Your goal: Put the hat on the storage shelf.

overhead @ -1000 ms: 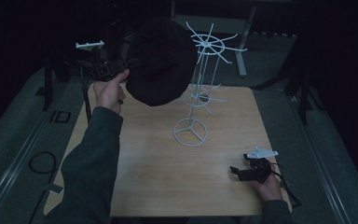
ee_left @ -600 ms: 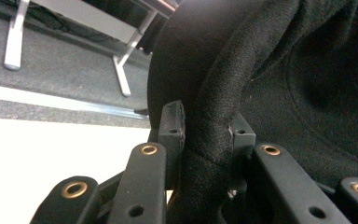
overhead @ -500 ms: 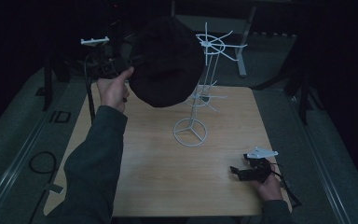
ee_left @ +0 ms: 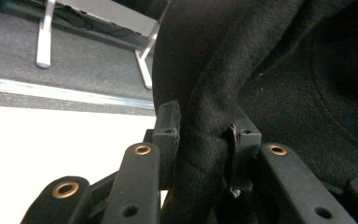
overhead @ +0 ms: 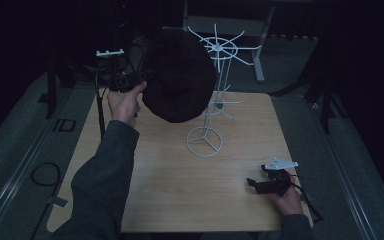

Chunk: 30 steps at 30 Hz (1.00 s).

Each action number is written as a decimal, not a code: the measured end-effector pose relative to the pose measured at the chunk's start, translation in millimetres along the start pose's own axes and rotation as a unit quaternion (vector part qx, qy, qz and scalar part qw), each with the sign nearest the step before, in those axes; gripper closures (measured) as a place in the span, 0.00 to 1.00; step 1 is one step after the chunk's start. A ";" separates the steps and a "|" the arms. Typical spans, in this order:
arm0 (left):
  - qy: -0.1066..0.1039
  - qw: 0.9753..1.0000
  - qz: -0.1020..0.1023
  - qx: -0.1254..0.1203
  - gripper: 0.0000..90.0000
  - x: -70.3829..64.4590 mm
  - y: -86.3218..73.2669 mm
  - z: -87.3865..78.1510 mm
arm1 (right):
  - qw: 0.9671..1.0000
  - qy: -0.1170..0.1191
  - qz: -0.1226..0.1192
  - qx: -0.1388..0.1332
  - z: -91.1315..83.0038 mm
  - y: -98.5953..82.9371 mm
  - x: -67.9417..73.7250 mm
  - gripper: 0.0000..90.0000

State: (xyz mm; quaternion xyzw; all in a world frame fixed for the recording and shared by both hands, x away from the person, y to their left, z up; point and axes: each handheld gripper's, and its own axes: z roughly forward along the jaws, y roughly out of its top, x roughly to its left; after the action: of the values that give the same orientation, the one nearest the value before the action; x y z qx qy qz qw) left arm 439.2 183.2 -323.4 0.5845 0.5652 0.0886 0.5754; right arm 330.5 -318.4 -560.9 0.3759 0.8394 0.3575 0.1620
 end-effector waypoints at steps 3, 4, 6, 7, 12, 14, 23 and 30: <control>0.002 1.000 0.001 -0.002 0.77 -0.1 -0.1 -0.3 | 1.000 0.000 0.000 0.000 0.1 0.0 0.0 0.16; 0.001 1.000 0.001 -0.003 0.76 -0.5 -0.1 -0.2 | 1.000 0.000 0.000 -0.001 0.1 0.0 0.0 0.16; 0.002 1.000 0.001 -0.002 0.74 -1.1 -0.3 0.4 | 1.000 0.000 0.000 0.000 0.0 0.0 0.0 0.16; 0.002 1.000 0.001 -0.002 0.72 -1.1 -0.3 0.4 | 1.000 0.000 0.000 0.000 0.1 0.0 0.0 0.16; 0.003 1.000 0.001 0.000 0.68 -0.4 -0.8 1.9 | 1.000 0.000 0.000 0.000 0.0 0.0 0.0 0.16; 0.005 1.000 0.004 -0.010 0.67 -1.0 -0.1 -0.4 | 1.000 0.000 -0.001 0.000 0.0 0.0 -0.1 0.16; 0.010 1.000 0.006 -0.014 0.64 1.2 1.1 -4.3 | 1.000 0.000 -0.001 0.000 0.1 -0.1 -0.1 0.16; 0.011 1.000 0.013 -0.016 0.63 -0.5 1.1 -6.2 | 1.000 -0.001 -0.001 0.000 0.0 0.0 -0.1 0.16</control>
State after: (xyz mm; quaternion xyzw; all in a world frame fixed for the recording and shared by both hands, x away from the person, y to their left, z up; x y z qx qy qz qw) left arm 434.9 186.7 -320.3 0.5811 0.5625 0.1115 0.5775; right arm 330.6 -318.5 -561.0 0.3750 0.8398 0.3572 0.1629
